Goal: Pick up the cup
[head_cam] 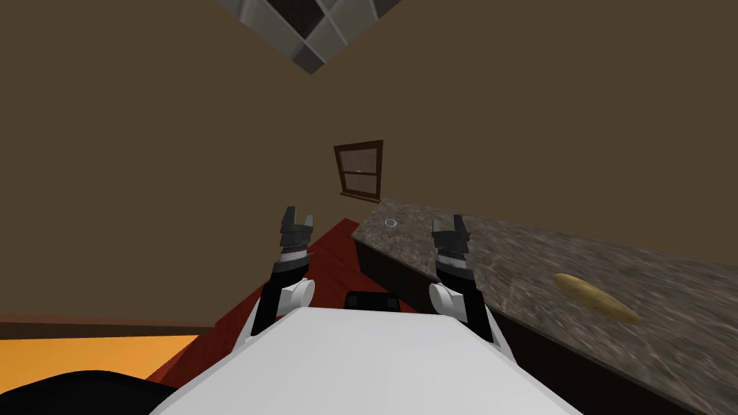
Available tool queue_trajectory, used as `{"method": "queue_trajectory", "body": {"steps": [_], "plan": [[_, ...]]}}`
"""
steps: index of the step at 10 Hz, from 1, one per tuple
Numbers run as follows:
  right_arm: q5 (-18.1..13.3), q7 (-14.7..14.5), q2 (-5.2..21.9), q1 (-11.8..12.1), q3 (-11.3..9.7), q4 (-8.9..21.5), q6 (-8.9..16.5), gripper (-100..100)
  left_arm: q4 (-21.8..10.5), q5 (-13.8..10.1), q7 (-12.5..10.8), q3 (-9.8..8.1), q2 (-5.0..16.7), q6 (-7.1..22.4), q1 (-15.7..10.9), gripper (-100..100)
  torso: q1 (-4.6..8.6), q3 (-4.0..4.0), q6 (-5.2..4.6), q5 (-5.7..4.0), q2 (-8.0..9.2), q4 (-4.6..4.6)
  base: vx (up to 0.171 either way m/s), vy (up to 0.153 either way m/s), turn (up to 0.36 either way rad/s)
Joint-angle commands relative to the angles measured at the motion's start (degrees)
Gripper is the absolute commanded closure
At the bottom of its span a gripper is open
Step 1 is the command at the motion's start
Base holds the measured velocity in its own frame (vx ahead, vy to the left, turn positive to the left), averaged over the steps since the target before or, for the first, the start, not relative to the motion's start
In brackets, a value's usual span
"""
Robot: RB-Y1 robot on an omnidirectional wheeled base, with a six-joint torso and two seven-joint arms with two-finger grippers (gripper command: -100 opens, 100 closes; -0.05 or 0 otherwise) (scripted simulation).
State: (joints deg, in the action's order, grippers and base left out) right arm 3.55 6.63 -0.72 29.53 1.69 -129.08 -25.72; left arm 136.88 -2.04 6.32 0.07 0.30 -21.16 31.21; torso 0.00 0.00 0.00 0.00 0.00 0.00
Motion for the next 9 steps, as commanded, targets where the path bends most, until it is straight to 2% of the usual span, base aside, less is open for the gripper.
{"method": "queue_trajectory", "body": {"steps": [1,5,9], "plan": [[-0.57,-0.65,2.22,-0.11,0.16,0.44,0.23,-100,0.0,0.0,0.0,0.0,0.0,0.0,0.0,0,0.0,0.0,0.0,0.0,0.0,0.0,-0.031,0.038,-0.029],[-3.84,-4.48,7.53,-0.7,1.13,2.91,1.56,-100,0.0,0.0,0.0,0.01,-0.01,0.0,-0.01,0,-0.5,-0.11,0.0,0.11,0.19,0.04,-0.045,0.115,-0.06],[-9.28,-10.67,9.97,-1.57,2.77,6.84,3.8,-100,0.0,0.0,0.0,0.01,-0.02,0.0,0.0,0,-0.71,0.01,0.0,0.16,-0.02,0.0,0.009,0.181,-0.105]]}}
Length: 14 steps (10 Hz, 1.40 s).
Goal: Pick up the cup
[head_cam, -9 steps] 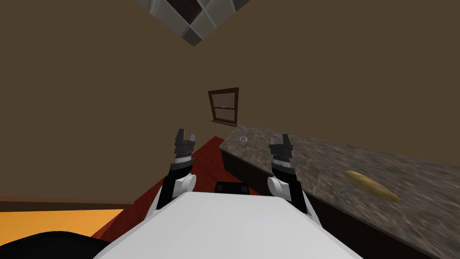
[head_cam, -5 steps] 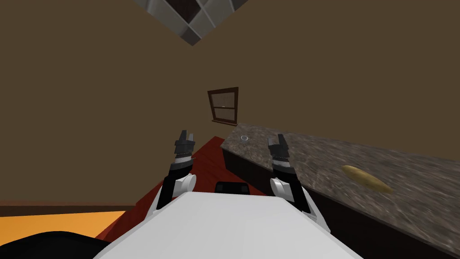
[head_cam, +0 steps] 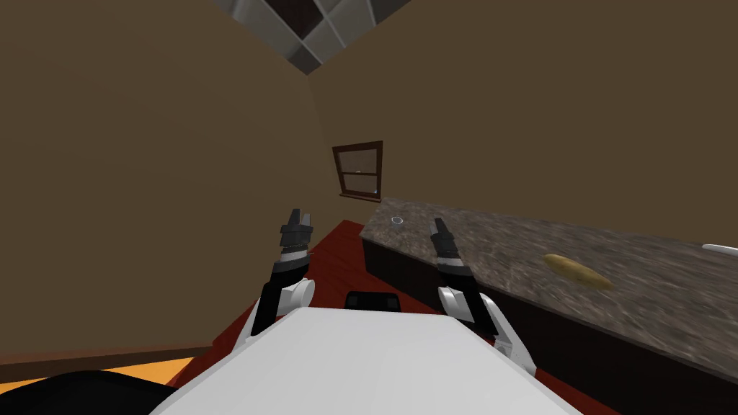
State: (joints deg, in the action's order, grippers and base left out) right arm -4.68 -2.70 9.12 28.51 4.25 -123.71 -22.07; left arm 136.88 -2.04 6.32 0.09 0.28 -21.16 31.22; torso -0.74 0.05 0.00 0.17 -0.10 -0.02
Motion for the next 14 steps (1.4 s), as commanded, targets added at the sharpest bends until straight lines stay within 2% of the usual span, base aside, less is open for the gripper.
{"method": "queue_trajectory", "body": {"steps": [1,4,5,7,8,10,11,13,14], "plan": [[-1.05,-1.61,0.13,-0.55,0.21,1.48,0.15,-100,0.0,0.0,0.0,0.0,0.0,0.0,0.0,0,0.0,0.0,0.0,0.0,0.0,0.0,0.024,0.135,-0.039],[-6.01,-6.93,0.66,-1.27,1.7,4.96,2.18,-100,0.0,0.0,0.0,0.0,0.0,0.0,0.0,0,0.13,-0.01,0.0,-0.03,0.02,0.0,0.006,0.164,-0.108],[-6.01,-7.56,0.66,-1.27,1.7,4.96,2.18,-100,0.0,0.0,0.0,0.0,0.0,0.0,0.0,0,-0.03,-0.01,0.0,0.01,0.03,0.0,-0.007,0.15,-0.055],[-9.5,-11.24,0.84,-1.79,2.72,7.4,3.58,-100,0.0,0.0,0.0,0.0,0.0,0.0,0.0,0,0.15,-0.01,0.0,-0.03,0.02,0.0,0.01,0.164,-0.097],[-9.5,-11.76,0.84,-1.79,2.72,7.4,3.58,-100,0.0,0.0,0.0,0.0,0.0,0.0,0.0,0,0.08,0.01,0.0,-0.01,0.0,0.0,0.001,0.125,-0.052],[-13.03,-15.31,1.1,-2.36,3.71,9.88,4.93,-100,0.0,0.0,0.0,-0.01,0.01,0.0,0.0,0,0.28,0.02,0.01,-0.05,-0.03,-0.01,0.012,0.146,-0.089],[-13.03,-15.97,1.1,-2.36,3.71,9.88,4.93,-100,0.0,0.0,0.0,0.0,0.0,0.0,0.0,0,0.12,0.01,0.0,-0.03,-0.01,-0.01,0.005,0.142,-0.048],[-16.51,-19.52,1.53,-2.99,4.63,12.4,6.18,-100,0.0,0.0,0.0,0.0,0.01,0.0,0.0,0,0.22,0.03,0.01,-0.04,-0.04,-0.01,0.008,0.147,-0.07],[-16.51,-20.09,1.53,-2.99,4.63,12.4,6.18,-100,0.0,0.0,0.0,0.0,0.0,0.0,0.0,0,0.17,0.02,0.01,-0.03,-0.02,-0.01,0.001,0.116,-0.028]]}}
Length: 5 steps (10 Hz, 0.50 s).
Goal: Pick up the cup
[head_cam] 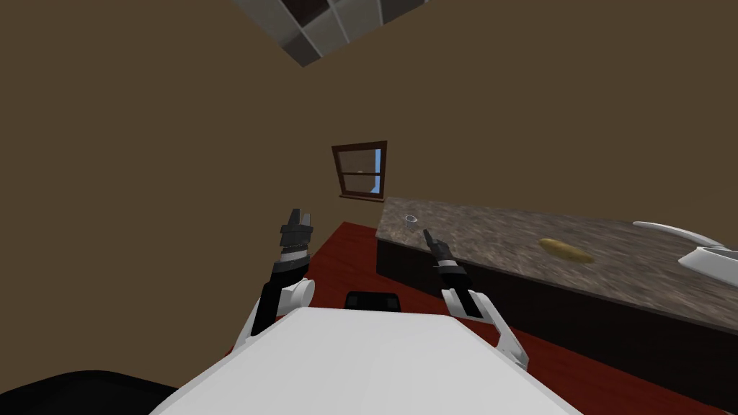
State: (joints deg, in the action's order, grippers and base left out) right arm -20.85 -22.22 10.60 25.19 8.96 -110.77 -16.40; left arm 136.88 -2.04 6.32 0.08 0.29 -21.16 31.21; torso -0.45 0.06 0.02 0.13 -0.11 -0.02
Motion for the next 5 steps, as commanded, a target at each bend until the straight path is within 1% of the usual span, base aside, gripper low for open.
{"method": "queue_trajectory", "body": {"steps": [1,2,3,5], "plan": [[-2.05,-2.55,0.37,-0.02,0.34,0.73,1.08,-100,0.0,0.0,0.0,0.0,0.0,0.0,0.0,0,0.0,0.0,0.0,0.0,0.0,0.0,0.013,0.121,-0.034],[-3.72,-4.17,0.76,-0.4,0.73,2.02,1.61,-100,0.0,0.0,0.0,0.0,0.0,0.0,0.0,0,0.0,0.02,0.0,-0.01,-0.03,-0.01,0.027,0.153,-0.049],[-3.72,-4.47,0.76,-0.4,0.73,2.02,1.61,-100,0.0,0.0,0.0,0.0,0.0,0.0,0.0,0,-0.09,0.05,0.0,0.01,-0.08,-0.02,0.019,0.106,-0.022],[-6.95,-8.07,1.8,-1.25,1.43,4.68,2.55,-100,0.0,0.0,0.0,0.0,0.0,0.0,0.0,0,0.12,0.06,0.0,-0.03,-0.1,-0.02,0.039,0.098,-0.016]]}}
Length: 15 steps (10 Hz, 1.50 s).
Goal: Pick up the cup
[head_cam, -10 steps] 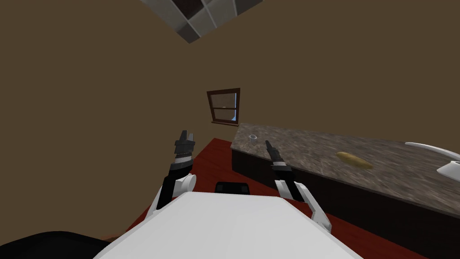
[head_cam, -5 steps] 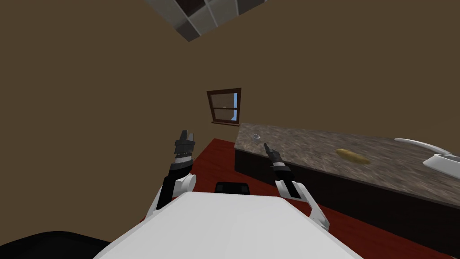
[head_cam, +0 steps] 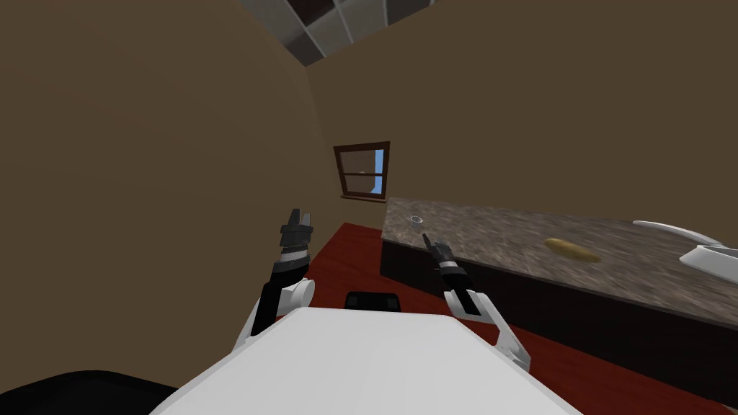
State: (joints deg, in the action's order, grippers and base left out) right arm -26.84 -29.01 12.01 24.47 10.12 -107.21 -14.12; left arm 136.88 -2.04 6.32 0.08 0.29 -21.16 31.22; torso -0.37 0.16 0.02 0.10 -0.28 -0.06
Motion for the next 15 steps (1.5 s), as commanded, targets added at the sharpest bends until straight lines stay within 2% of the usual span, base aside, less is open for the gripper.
{"method": "queue_trajectory", "body": {"steps": [1,4,8,15], "plan": [[-2.52,-2.86,1.05,-1.0,0.58,2.48,0.67,-100,0.0,0.0,0.0,0.0,0.0,0.0,0.0,0,0.0,0.0,0.0,0.0,0.0,0.0,0.069,0.126,-0.004],[-6.91,-7.66,3.64,-2.54,1.34,6.58,1.6,-100,0.0,0.0,0.0,0.0,0.0,0.0,0.0,0,0.03,0.06,0.02,0.01,-0.1,-0.02,0.068,0.105,0.032],[-12.2,-12.96,7.99,-4.74,2.12,11.83,2.33,-100,0.0,0.0,0.0,-0.01,0.01,0.0,0.0,0,0.25,0.15,0.01,-0.04,-0.26,-0.06,0.102,0.048,0.069],[-19.48,-20.07,15.77,-7.97,3.24,19.1,2.92,-100,0.0,0.0,0.0,-0.01,0.01,0.0,0.0,0,0.34,0.11,0.0,-0.06,-0.18,-0.05,0.098,0.015,0.064]]}}
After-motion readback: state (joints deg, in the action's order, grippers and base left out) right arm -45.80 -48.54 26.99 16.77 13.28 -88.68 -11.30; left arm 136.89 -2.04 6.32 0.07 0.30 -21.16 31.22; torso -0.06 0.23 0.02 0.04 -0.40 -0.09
